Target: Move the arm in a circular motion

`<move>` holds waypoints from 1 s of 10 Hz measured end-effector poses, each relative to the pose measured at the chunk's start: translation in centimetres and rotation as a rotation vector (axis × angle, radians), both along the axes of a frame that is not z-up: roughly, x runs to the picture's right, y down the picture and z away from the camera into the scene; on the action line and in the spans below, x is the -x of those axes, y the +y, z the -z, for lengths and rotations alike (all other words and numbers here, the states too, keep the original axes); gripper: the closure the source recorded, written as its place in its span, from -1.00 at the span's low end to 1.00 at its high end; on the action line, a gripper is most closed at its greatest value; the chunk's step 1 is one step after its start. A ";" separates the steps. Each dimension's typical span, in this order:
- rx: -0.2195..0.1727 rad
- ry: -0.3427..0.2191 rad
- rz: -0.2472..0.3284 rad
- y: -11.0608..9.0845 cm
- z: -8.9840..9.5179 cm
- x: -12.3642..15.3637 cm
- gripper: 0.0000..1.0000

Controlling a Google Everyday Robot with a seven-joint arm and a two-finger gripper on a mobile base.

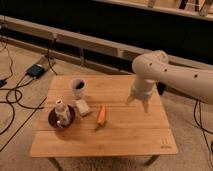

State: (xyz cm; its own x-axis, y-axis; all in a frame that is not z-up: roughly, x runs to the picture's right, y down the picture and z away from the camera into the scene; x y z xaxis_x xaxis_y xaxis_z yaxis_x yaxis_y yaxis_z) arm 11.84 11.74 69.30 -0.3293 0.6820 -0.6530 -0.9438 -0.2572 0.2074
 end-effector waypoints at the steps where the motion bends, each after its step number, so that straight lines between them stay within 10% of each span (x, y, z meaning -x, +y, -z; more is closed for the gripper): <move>1: 0.018 -0.054 0.069 1.1 0.3 3.0 -0.30; 5: 0.081 -0.199 0.273 2.0 -1.2 12.3 -0.30; 10: 0.067 -0.227 0.299 0.4 -2.9 14.7 -0.30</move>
